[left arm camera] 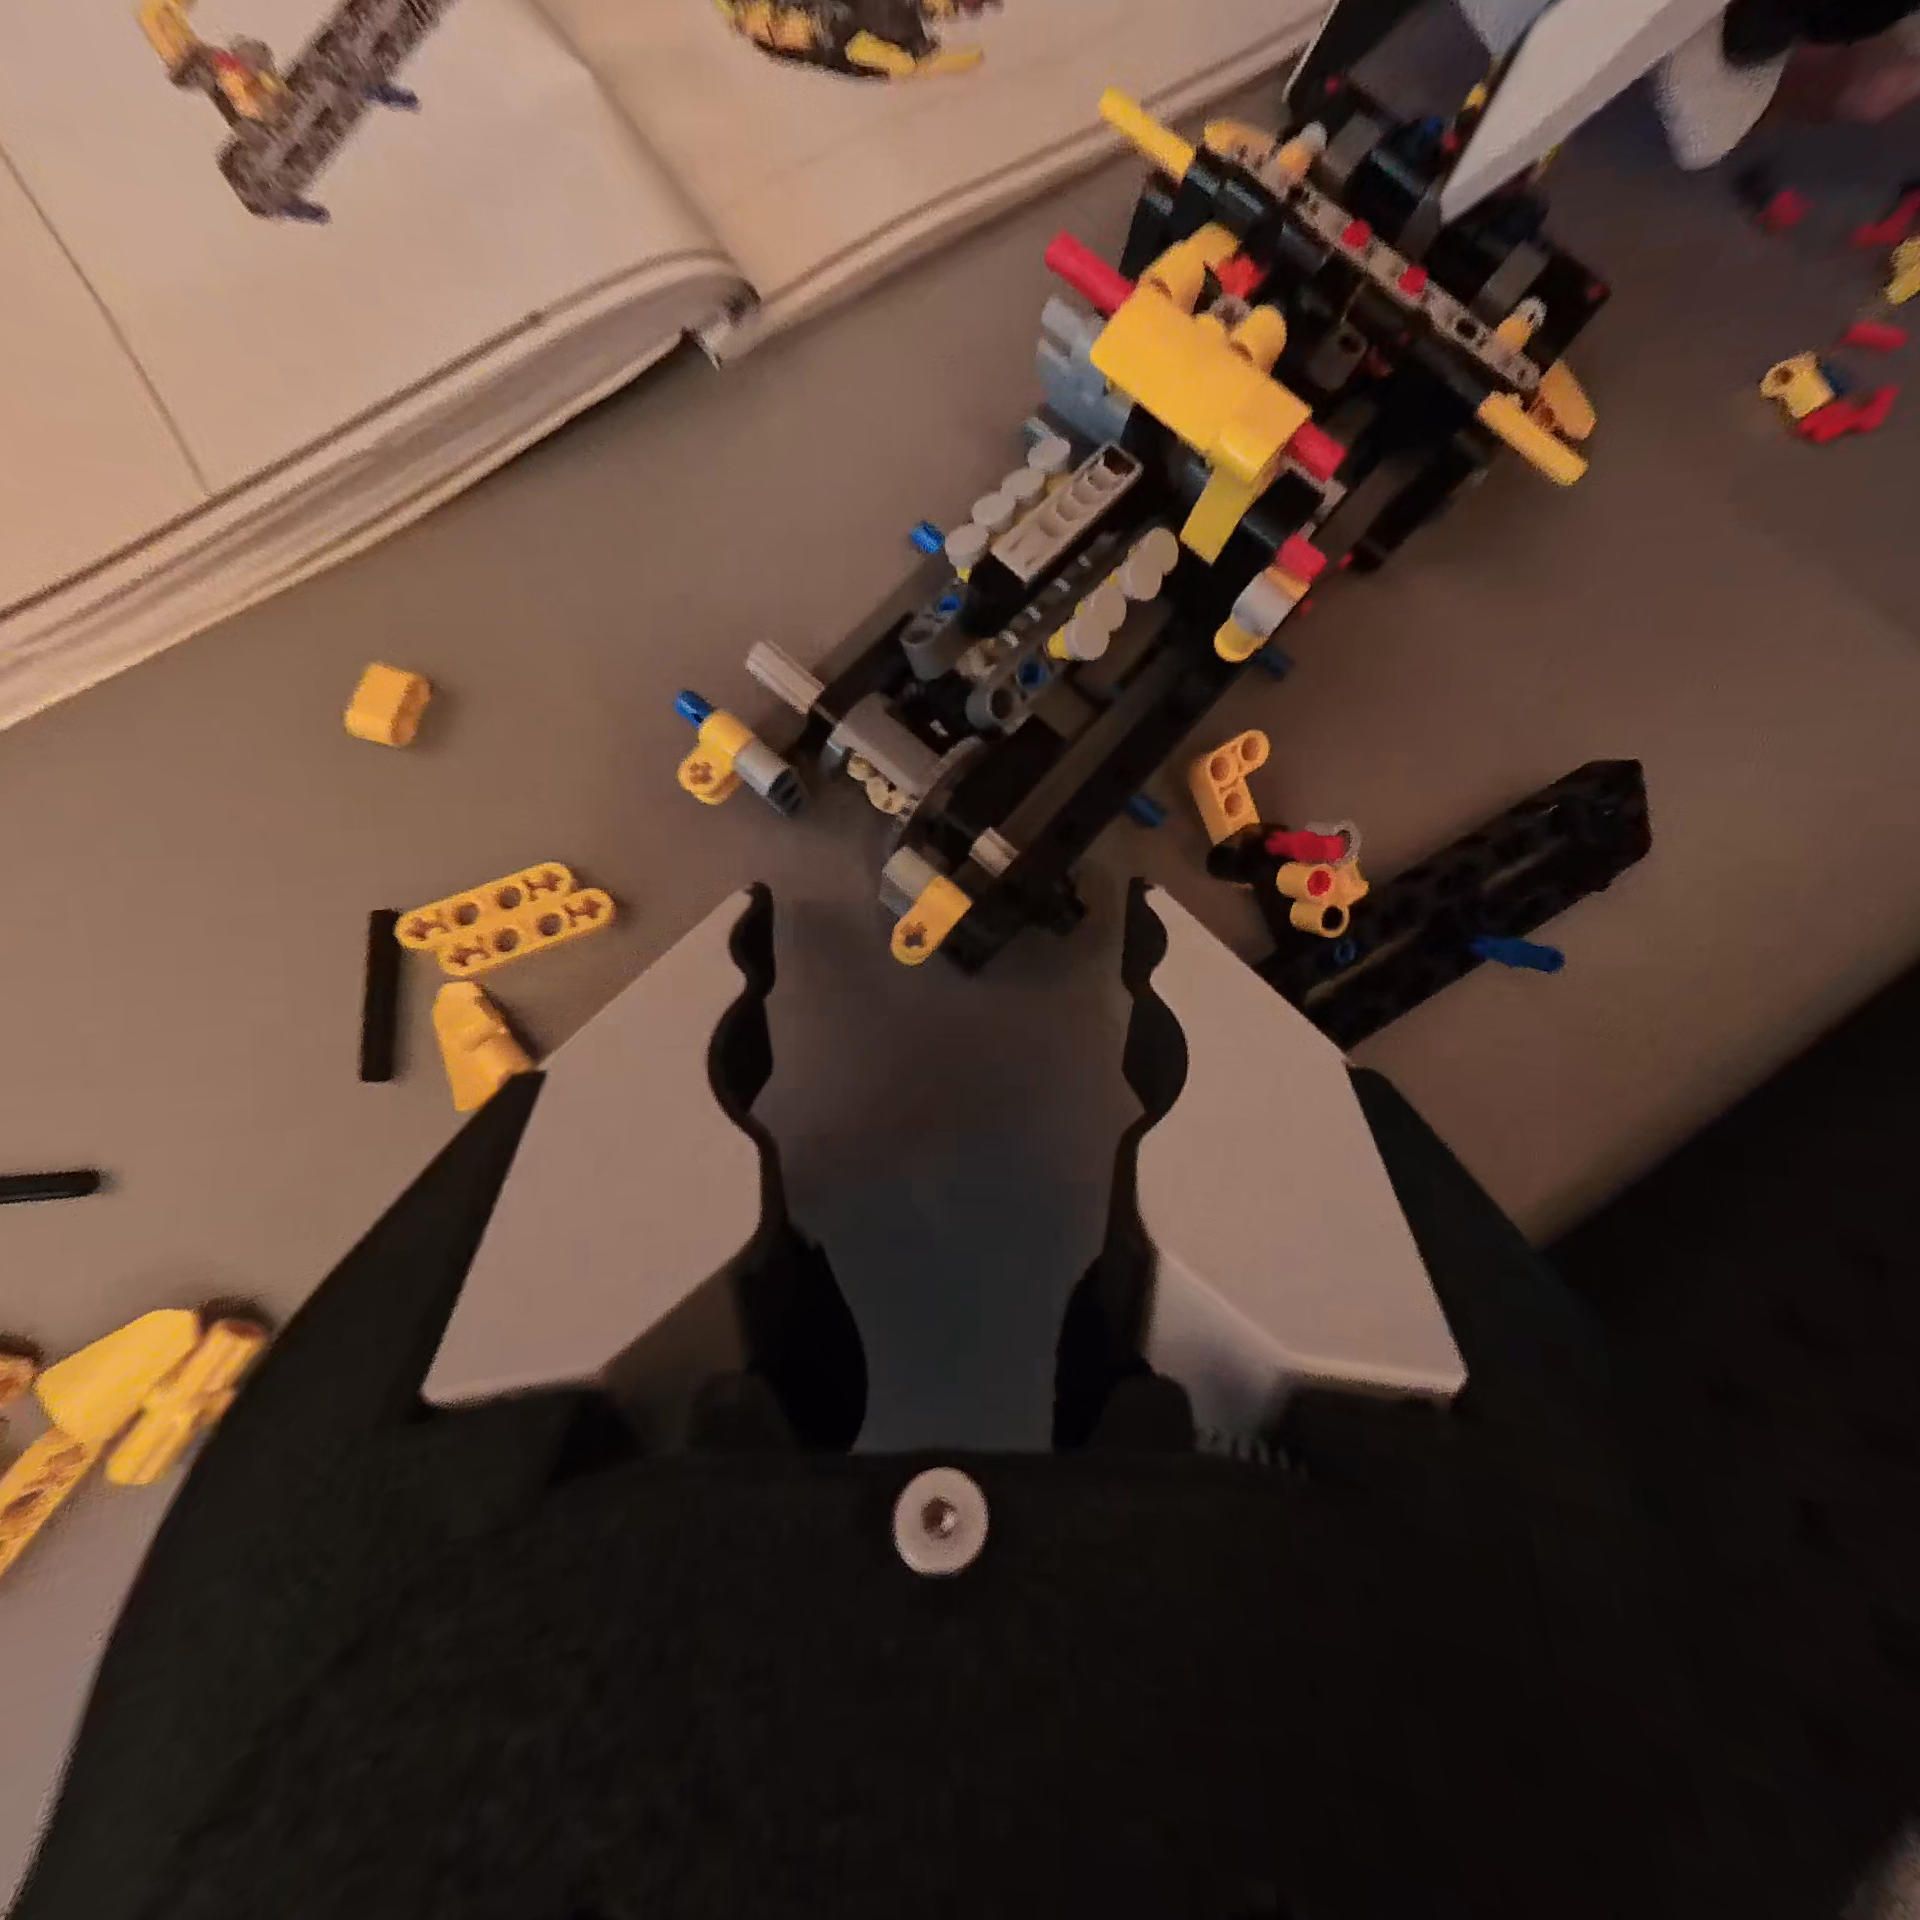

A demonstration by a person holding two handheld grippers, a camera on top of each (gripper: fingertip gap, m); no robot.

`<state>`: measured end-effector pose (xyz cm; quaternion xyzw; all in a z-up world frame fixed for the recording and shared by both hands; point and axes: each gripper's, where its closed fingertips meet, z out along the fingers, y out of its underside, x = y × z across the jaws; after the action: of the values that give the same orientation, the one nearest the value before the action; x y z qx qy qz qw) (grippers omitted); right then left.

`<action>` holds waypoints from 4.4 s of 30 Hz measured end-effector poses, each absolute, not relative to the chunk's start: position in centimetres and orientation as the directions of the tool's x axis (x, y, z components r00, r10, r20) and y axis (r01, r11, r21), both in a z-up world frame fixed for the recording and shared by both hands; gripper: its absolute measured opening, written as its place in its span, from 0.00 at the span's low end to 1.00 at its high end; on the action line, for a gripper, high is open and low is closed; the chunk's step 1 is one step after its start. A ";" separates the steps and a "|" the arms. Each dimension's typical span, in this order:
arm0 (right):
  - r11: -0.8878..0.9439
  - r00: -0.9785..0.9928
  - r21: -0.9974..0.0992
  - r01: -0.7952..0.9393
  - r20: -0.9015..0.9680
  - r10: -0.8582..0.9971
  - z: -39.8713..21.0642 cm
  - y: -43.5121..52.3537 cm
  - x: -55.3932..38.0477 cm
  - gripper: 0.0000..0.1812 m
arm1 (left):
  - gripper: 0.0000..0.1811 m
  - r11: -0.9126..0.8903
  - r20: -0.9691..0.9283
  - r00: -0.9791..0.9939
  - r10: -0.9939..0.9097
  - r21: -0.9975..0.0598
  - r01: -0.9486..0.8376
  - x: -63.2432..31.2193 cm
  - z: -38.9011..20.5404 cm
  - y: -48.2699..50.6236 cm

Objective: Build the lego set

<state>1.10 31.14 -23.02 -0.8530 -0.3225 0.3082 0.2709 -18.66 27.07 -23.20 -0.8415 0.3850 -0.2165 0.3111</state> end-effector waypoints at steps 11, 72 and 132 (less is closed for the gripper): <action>-0.779 0.729 -0.573 0.255 -0.416 0.544 -23.2 30.1 1.8 0.25 | 0.24 -0.444 0.100 0.535 -0.839 -0.694 -0.567 -16.4 -23.7 27.5; -0.537 0.361 -0.836 0.114 -0.469 0.806 -13.7 24.4 -2.8 0.05 | 0.14 -0.054 0.039 0.038 -0.998 -0.853 -0.519 -8.4 -14.2 28.6; -0.350 0.464 -0.719 0.600 -0.043 0.885 -23.5 15.8 -13.1 0.10 | 0.18 0.076 0.368 -0.525 -0.767 -0.761 -0.645 -9.0 -11.6 31.1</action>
<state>-13.10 15.83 -23.54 -0.7918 -0.4689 0.2191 0.3244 -9.02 31.12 -11.63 -0.4832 0.7306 -0.4781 0.0642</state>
